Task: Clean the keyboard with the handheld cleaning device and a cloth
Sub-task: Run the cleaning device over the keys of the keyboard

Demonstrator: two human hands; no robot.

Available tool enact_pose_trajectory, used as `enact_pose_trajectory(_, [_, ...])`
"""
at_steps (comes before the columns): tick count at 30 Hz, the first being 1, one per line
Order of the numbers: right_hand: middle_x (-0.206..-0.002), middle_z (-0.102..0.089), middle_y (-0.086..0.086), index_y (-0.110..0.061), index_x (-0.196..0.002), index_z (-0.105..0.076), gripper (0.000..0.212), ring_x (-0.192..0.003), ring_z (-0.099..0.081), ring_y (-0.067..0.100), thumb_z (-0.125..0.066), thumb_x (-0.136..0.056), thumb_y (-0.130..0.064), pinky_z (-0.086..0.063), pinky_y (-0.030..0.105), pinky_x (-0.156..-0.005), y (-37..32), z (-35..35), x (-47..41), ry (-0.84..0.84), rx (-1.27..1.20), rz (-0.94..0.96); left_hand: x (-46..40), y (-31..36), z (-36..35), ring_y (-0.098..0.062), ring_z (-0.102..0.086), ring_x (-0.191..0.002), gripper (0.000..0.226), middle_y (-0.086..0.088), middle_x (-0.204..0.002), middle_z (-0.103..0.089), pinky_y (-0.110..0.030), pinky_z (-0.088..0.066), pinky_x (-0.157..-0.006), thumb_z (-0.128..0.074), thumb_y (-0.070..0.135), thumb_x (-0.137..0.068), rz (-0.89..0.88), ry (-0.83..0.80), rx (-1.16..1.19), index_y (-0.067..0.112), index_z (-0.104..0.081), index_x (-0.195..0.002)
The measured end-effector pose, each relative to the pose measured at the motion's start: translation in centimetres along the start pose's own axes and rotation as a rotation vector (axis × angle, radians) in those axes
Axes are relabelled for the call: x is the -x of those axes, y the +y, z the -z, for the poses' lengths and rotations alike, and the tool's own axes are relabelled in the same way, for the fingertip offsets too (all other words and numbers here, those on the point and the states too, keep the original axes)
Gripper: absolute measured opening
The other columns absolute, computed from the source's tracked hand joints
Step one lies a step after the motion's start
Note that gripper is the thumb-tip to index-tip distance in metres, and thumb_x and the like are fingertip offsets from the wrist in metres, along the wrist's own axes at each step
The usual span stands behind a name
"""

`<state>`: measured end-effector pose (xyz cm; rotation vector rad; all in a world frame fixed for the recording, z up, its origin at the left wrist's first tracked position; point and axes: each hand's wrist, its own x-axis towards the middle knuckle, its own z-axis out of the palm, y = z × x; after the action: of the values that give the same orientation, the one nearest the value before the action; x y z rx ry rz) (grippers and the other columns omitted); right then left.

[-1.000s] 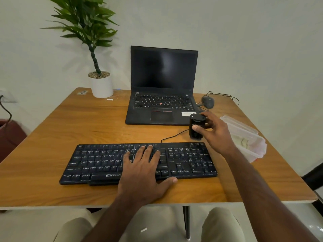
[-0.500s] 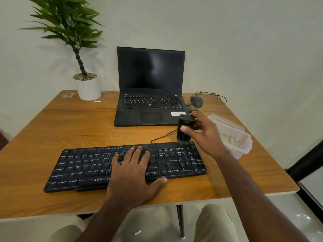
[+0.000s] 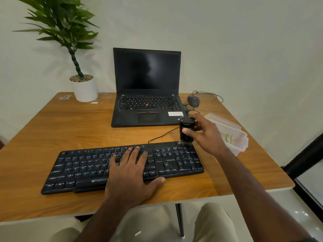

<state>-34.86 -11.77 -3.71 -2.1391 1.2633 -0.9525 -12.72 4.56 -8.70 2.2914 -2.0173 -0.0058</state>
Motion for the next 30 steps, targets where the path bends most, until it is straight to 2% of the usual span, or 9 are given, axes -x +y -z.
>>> enact_pose_trajectory(3, [-0.11,-0.072,-0.007,-0.033,-0.121,-0.061,0.039,-0.097,-0.07,0.012,-0.078,-0.087,-0.036,-0.056,0.035,-0.088,0.3,0.9,-0.5,0.049,0.023,-0.036,0.0,-0.1,-0.2,-0.021,-0.013,-0.154,0.113,0.0,-0.168,-0.016,-0.059,-0.009,-0.122,-0.01,0.1,-0.07,0.0,0.022,0.007,0.031,-0.022,-0.158])
enact_pose_trajectory(8, [-0.115,-0.072,-0.007,-0.03,-0.125,-0.06,0.043,-0.101,-0.069,0.012,-0.078,-0.086,-0.038,-0.056,0.038,-0.091,0.2,-0.4,-0.4,-0.031,-0.012,-0.015,-0.1,-0.1,-0.3,-0.022,-0.018,-0.153,0.114,-0.001,-0.166,-0.021,-0.059,-0.013,-0.121,-0.008,0.1,-0.069,-0.002,0.047,0.002,0.03,-0.028,-0.157])
enact_pose_trajectory(11, [-0.106,-0.069,-0.011,-0.031,-0.121,-0.061,0.039,-0.097,-0.068,0.013,-0.078,-0.086,-0.037,-0.055,0.034,-0.088,-0.5,-0.3,-0.9,0.026,0.053,-0.002,-0.1,-0.2,-0.4,-0.022,-0.02,-0.153,0.114,-0.001,-0.166,-0.024,-0.06,-0.014,-0.12,-0.009,0.1,-0.069,-0.005,0.046,0.001,0.03,-0.03,-0.156])
enact_pose_trajectory(16, [-0.108,-0.068,-0.016,-0.04,-0.115,-0.058,0.036,-0.101,-0.067,0.006,-0.078,-0.087,-0.031,-0.057,0.029,-0.083,-1.5,-2.4,0.1,-0.076,-0.15,0.014,0.0,-0.2,-0.3,-0.021,-0.019,-0.153,0.113,-0.001,-0.166,-0.024,-0.059,-0.014,-0.12,-0.007,0.099,-0.07,-0.003,0.063,0.003,0.03,-0.03,-0.155])
enact_pose_trajectory(20, [-0.109,-0.07,-0.01,-0.037,-0.117,-0.059,0.036,-0.098,-0.069,0.012,-0.078,-0.087,-0.038,-0.058,0.04,-0.09,-1.0,-1.5,-0.8,0.02,-0.008,0.007,0.1,-0.2,-0.3,-0.021,-0.017,-0.153,0.111,-0.001,-0.166,-0.022,-0.059,-0.014,-0.12,-0.009,0.098,-0.071,-0.012,0.071,-0.005,0.03,-0.027,-0.156])
enact_pose_trajectory(22, [-0.111,-0.07,-0.012,-0.037,-0.118,-0.059,0.037,-0.1,-0.068,0.01,-0.078,-0.086,-0.038,-0.058,0.041,-0.091,-1.0,-1.5,-0.8,0.038,-0.052,0.0,0.0,-0.2,-0.4,-0.021,-0.017,-0.153,0.111,-0.001,-0.166,-0.022,-0.059,-0.014,-0.12,-0.009,0.098,-0.071,-0.01,0.072,-0.004,0.03,-0.027,-0.156])
enact_pose_trajectory(26, [-0.11,-0.069,-0.014,-0.041,-0.115,-0.058,0.036,-0.102,-0.067,0.005,-0.079,-0.087,-0.033,-0.06,0.037,-0.086,-1.4,-2.9,0.3,-0.057,-0.164,0.001,0.0,-0.3,-0.5,-0.023,-0.024,-0.151,0.109,-0.003,-0.164,-0.028,-0.06,-0.017,-0.119,-0.011,0.097,-0.072,-0.022,0.085,0.014,0.028,-0.033,-0.154])
enact_pose_trajectory(28, [-0.109,-0.069,-0.013,-0.039,-0.115,-0.058,0.035,-0.099,-0.067,0.004,-0.078,-0.087,-0.035,-0.058,0.034,-0.086,-1.2,-2.5,-0.2,-0.017,-0.101,-0.003,0.1,-1.0,-0.5,-0.023,-0.024,-0.151,0.109,-0.004,-0.164,-0.027,-0.059,-0.017,-0.12,-0.012,0.096,-0.073,-0.046,0.08,0.002,0.027,-0.031,-0.155])
enact_pose_trajectory(30, [-0.113,-0.071,-0.008,-0.035,-0.12,-0.06,0.038,-0.1,-0.068,0.01,-0.078,-0.087,-0.037,-0.056,0.036,-0.09,-1.0,-1.8,-0.7,0.035,-0.044,-0.016,0.5,-2.4,-0.1,-0.026,-0.036,-0.146,0.109,-0.009,-0.158,-0.039,-0.059,-0.023,-0.118,-0.014,0.096,-0.075,-0.064,0.103,-0.015,0.022,-0.043,-0.15])
